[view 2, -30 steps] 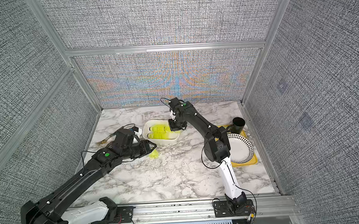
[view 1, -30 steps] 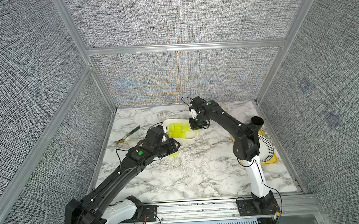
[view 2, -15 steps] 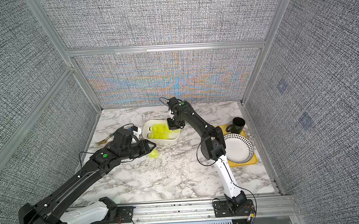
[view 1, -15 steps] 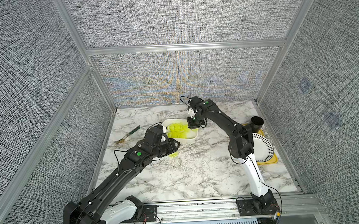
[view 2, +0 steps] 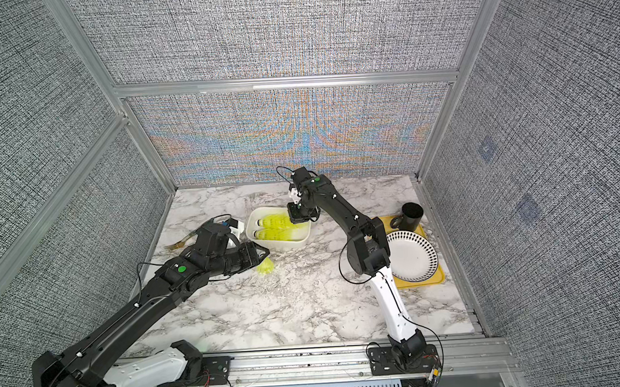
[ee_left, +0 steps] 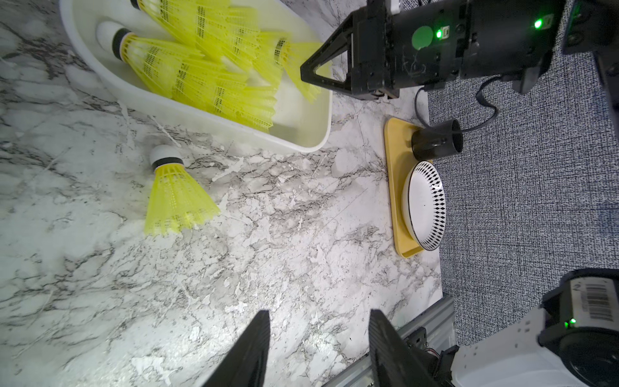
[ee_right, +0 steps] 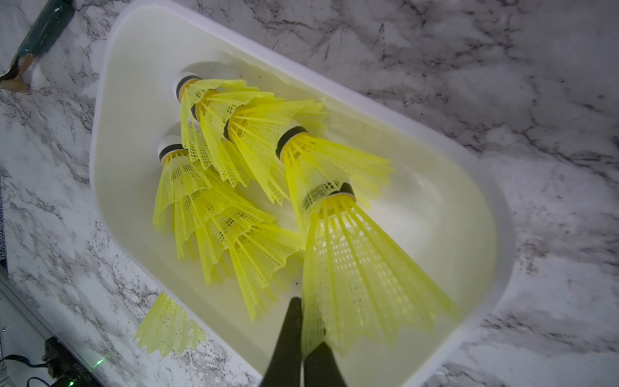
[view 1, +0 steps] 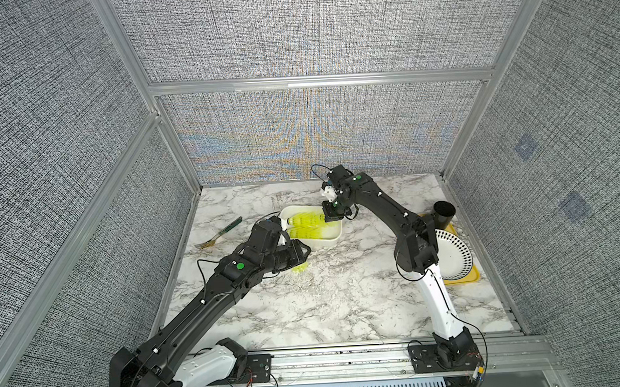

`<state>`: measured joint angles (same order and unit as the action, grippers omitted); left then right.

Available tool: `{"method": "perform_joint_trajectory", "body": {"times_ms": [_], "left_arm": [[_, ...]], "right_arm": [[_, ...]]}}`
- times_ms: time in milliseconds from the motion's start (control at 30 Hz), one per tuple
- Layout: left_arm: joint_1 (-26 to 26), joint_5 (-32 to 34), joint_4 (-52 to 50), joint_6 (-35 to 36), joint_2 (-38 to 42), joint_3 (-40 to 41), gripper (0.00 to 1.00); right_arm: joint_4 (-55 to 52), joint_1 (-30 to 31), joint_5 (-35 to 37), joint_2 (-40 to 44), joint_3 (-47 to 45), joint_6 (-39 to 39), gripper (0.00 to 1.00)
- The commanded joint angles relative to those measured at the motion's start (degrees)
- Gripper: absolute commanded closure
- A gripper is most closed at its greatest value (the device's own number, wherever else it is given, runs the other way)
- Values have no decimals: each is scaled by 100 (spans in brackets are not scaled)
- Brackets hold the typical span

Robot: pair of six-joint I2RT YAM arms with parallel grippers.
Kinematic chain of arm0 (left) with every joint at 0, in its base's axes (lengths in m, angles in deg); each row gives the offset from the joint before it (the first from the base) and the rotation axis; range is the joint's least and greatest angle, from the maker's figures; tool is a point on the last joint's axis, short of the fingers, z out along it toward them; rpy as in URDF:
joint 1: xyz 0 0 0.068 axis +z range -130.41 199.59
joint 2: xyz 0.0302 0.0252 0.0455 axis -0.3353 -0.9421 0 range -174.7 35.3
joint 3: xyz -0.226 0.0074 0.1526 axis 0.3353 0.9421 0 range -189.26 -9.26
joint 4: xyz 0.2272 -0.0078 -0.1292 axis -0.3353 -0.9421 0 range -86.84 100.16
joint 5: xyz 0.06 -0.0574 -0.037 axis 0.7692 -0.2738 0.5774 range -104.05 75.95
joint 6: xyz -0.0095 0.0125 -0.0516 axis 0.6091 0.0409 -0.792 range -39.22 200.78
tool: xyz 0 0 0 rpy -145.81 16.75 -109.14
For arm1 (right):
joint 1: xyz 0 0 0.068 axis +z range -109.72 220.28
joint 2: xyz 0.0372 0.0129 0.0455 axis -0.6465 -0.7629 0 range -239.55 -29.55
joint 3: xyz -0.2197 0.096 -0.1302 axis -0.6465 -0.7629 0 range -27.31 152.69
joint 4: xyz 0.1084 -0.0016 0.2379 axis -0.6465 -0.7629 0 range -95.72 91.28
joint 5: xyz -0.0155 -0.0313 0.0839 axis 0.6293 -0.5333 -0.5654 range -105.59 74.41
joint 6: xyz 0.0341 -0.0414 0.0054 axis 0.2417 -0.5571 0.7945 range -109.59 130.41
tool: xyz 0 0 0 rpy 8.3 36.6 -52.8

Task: Put the shuttlecocks into the storage box
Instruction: Place the shuttlecock in the storage box.

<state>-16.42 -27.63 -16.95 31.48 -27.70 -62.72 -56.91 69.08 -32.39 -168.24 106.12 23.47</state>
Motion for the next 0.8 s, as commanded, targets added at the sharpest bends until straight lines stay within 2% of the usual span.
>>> {"method": "perform_joint_trajectory", "body": {"times_ms": [0, 267, 767], "left_arm": [[5, 35, 13, 107, -19, 8, 49], [4, 134, 41, 228, -219, -242, 49], [0, 110, -146, 236, -187, -282, 50]], "right_arm": [[215, -55, -282, -22, -27, -142, 100], [520, -206, -793, 66, -514, -506, 100], [875, -281, -1357, -185, -531, -697, 100]]}}
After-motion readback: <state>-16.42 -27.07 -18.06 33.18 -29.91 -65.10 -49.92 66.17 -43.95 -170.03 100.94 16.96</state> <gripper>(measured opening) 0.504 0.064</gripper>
